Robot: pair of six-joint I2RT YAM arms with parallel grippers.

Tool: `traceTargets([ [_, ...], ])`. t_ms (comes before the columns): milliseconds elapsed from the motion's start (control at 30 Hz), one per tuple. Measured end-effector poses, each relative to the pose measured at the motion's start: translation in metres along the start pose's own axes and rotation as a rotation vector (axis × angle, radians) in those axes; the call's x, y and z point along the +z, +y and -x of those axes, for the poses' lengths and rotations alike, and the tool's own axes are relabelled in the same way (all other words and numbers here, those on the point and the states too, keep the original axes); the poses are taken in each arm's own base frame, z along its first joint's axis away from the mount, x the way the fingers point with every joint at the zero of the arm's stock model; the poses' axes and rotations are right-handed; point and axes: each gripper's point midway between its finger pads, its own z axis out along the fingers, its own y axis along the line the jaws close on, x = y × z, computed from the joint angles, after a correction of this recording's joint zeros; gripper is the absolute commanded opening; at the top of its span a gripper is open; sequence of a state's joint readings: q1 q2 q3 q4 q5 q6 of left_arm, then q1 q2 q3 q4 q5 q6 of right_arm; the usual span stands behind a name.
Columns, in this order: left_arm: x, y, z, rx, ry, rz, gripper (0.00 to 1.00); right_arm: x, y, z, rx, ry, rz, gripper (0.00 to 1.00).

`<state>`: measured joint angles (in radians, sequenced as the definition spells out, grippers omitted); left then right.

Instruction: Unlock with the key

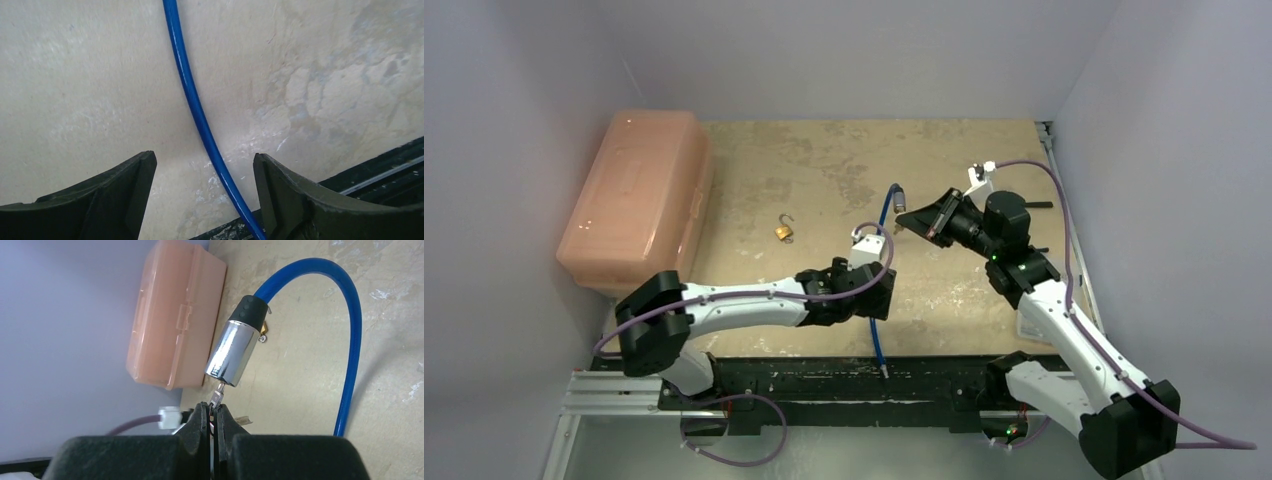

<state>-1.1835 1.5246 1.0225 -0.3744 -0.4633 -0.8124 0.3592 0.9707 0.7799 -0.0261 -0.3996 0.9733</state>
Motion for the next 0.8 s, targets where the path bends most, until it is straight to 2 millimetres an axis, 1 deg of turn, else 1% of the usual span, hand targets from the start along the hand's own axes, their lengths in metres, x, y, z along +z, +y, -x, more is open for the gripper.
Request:
traceTargets([
  [100, 0.015, 0.006, -0.028, 0.005, 0.069, 0.058, 0.72, -0.003, -0.002, 0.0, -0.006, -0.006, -0.014, 0.0],
  [233, 0.03, 0.012, -0.052, 0.002, 0.123, 0.111, 0.6, -0.007, -0.004, 0.0, -0.014, -0.012, -0.028, 0.0],
  [333, 0.039, 0.016, -0.067, 0.01, 0.153, 0.142, 0.54, -0.01, -0.003, -0.001, -0.018, -0.013, -0.029, 0.0],
  [467, 0.046, 0.011, -0.075, 0.002, 0.157, 0.148, 0.42, -0.012, -0.003, -0.001, -0.02, -0.018, -0.033, 0.0],
  [567, 0.049, 0.012, -0.075, 0.015, 0.153, 0.175, 0.4, -0.013, -0.005, 0.0, -0.024, -0.026, -0.04, 0.0],
  [600, 0.049, 0.013, -0.075, 0.02, 0.153, 0.186, 0.38, -0.013, -0.006, 0.0, -0.024, -0.026, -0.043, 0.0],
  [667, 0.05, 0.013, -0.075, 0.03, 0.153, 0.203, 0.28, -0.014, -0.008, -0.001, -0.023, -0.025, -0.047, 0.0],
  [700, 0.05, 0.013, -0.075, 0.033, 0.15, 0.212, 0.2, -0.014, -0.009, -0.002, -0.023, -0.024, -0.049, 0.0],
  [733, 0.051, 0.013, -0.074, 0.033, 0.146, 0.219, 0.08, -0.015, -0.011, -0.002, -0.023, -0.024, -0.053, 0.0],
  [767, 0.052, 0.012, -0.073, 0.031, 0.142, 0.224, 0.0, -0.015, -0.011, -0.003, -0.023, -0.024, -0.056, 0.0],
  [800, 0.053, 0.013, -0.072, 0.03, 0.138, 0.234, 0.0, -0.015, -0.012, -0.002, -0.026, -0.025, -0.057, 0.0],
])
